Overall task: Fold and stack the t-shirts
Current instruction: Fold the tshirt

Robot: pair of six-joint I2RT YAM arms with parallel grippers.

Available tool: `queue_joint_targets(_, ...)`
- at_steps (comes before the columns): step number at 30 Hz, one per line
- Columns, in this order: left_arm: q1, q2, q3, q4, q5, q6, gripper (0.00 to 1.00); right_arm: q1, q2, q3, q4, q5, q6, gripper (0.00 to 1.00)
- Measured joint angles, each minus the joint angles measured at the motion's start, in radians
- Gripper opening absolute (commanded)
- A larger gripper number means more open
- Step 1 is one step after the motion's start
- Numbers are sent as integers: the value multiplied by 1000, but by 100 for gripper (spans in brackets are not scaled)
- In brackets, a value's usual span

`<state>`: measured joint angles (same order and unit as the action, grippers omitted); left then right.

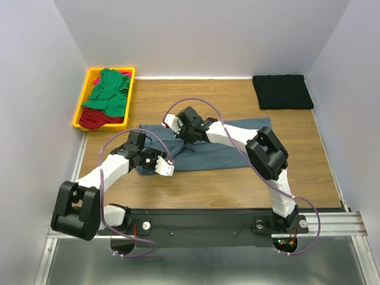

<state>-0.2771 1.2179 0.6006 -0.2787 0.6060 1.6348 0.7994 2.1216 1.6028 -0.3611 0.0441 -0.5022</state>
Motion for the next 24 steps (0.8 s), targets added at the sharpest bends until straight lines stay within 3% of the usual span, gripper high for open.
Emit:
queue_joint_targets(12, -62, 185, 79, 13, -35, 43, 43, -19, 19, 24, -5, -16, 10, 1)
queue_joint_targets(17, -63, 222, 110, 17, -40, 43, 31, -19, 24, 28, -6, -19, 10, 1)
queue_joint_targets(24, -64, 259, 165, 7, -36, 33, 0, -19, 28, 32, -7, -25, 10, 1)
